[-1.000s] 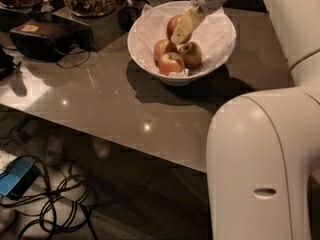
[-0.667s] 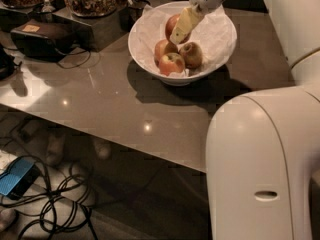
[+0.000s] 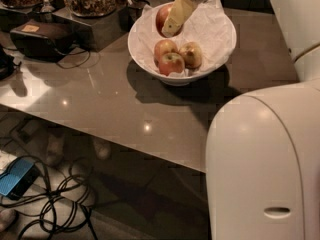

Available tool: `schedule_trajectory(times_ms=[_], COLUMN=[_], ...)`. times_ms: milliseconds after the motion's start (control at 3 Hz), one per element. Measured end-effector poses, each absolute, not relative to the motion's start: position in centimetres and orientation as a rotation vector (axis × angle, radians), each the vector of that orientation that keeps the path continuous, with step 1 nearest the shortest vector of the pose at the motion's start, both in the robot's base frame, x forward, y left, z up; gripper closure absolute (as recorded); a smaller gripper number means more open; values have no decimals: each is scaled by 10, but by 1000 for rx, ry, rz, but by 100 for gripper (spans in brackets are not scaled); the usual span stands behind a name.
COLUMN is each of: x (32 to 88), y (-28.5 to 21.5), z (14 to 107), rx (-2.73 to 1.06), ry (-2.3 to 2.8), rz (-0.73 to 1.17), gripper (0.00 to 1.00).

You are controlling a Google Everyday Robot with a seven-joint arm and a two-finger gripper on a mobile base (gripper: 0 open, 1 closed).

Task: Pick apple from white bowl

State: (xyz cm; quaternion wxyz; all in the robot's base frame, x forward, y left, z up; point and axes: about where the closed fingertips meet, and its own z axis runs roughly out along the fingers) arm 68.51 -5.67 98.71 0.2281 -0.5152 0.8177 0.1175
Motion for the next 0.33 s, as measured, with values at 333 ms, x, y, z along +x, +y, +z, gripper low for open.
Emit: schedule_trajectory(times_ms=[333], x=[665], y=[-43], z=[1012], rx=[-1481], ry=[2178], rz=[337], gripper=[100])
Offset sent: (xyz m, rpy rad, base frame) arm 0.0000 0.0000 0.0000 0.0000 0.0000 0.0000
